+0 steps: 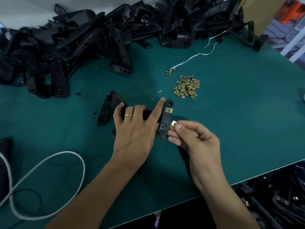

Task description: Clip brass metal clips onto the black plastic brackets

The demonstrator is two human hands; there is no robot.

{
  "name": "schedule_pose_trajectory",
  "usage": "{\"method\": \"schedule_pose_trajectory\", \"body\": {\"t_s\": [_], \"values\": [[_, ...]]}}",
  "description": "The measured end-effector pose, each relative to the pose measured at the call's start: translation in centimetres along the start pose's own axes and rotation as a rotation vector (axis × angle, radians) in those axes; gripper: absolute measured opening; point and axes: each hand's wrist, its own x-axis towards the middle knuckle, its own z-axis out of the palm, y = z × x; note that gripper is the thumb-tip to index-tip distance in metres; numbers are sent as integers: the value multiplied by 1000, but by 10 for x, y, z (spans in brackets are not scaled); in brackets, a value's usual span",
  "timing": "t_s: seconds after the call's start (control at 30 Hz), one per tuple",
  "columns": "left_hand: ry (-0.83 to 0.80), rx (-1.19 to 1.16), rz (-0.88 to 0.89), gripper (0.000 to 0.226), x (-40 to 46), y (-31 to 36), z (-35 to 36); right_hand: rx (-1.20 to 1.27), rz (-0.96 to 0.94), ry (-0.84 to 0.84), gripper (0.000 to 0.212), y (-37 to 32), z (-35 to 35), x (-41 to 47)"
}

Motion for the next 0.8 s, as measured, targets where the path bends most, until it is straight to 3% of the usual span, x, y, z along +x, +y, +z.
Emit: {"method": "schedule_pose_trajectory", "body": {"t_s": [0.23, 0.8], "values": [[20, 22, 28, 73, -1, -1, 3, -28, 33, -87, 13, -3, -1, -1], [71, 23, 61, 82, -1, -1, 5, -14, 22, -127, 6, -2, -2, 0]]}}
